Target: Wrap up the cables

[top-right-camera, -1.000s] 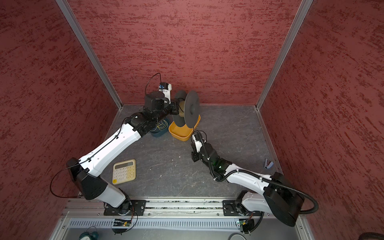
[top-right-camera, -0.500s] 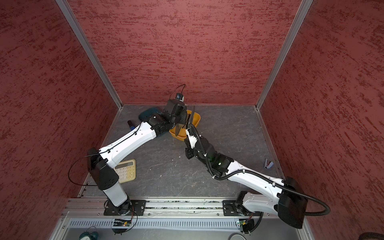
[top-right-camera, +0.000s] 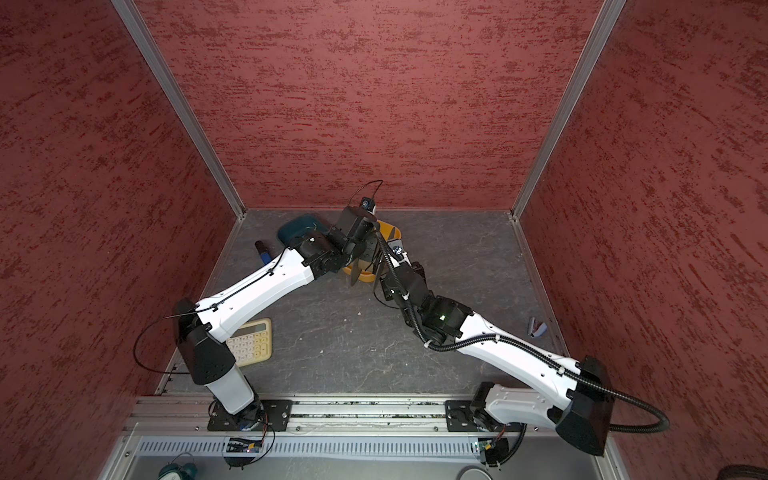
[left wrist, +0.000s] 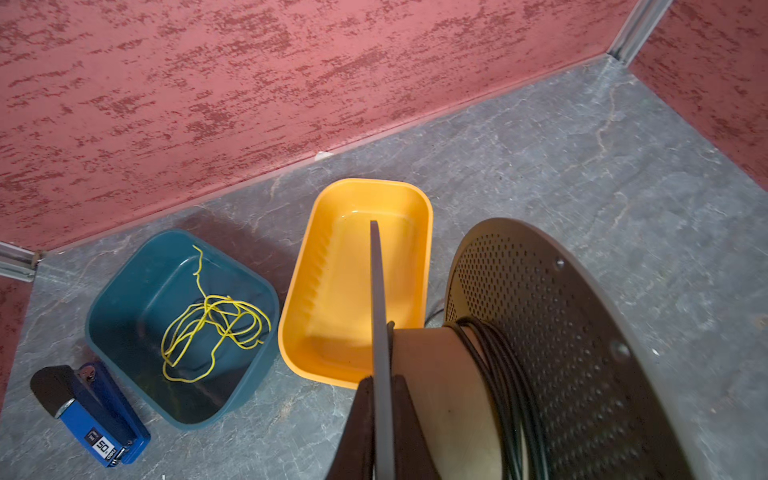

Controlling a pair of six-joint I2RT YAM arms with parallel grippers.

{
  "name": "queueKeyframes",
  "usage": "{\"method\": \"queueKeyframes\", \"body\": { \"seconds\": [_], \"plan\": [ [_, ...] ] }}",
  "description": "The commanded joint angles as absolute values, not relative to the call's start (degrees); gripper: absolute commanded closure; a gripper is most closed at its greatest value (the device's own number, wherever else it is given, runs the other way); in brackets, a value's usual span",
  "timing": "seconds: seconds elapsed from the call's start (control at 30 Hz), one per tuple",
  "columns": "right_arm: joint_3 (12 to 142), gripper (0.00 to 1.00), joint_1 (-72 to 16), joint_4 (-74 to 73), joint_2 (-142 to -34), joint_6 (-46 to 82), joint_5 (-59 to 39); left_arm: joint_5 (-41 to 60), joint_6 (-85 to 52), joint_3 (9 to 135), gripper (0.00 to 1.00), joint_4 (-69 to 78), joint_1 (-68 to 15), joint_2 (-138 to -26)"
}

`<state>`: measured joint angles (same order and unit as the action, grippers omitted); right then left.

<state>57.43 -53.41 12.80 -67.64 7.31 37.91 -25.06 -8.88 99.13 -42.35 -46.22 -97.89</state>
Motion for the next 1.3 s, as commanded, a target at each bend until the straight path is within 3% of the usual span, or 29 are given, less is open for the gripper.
{"method": "queueKeyframes", "body": {
  "seconds": [0.0,0.2,0.57,0.93,1.1,1.2,1.27],
  "plan": [
    [60.31,0.9,-52.45,7.38,-67.22,4.77,44.54,-24.61,-7.43,100.38,1.0,-43.31,-46.47,-94.18],
    [62.16,0.84,-48.42,8.19,-68.09,5.32,38.96,-20.59,-5.83,99.56,1.0,-44.27,-47.01,-92.81],
    [61.89,0.79,-33.3,9.87,-69.87,7.99,17.99,-14.35,-1.53,98.04,1.0,-44.56,-47.15,-88.01],
    [48.9,0.79,-26.72,-2.81,-73.83,11.01,1.82,-3.12,-2.39,98.04,1.0,-41.61,-45.79,-81.05],
    [42.22,0.7,-26.74,-7.69,-70.25,12.46,-1.75,2.68,-3.77,98.5,1.0,-36.37,-45.7,-78.96],
    [38.09,0.49,-26.72,-9.04,-64.75,12.27,-1.84,4.18,-3.71,98.28,1.0,-32.28,-46.09,-77.71],
    [35.99,0.41,-26.73,-8.8,-60.76,11.68,-2.34,4.31,-3.69,98.07,1.0,-29.95,-46.23,-76.96]
  ]
}}
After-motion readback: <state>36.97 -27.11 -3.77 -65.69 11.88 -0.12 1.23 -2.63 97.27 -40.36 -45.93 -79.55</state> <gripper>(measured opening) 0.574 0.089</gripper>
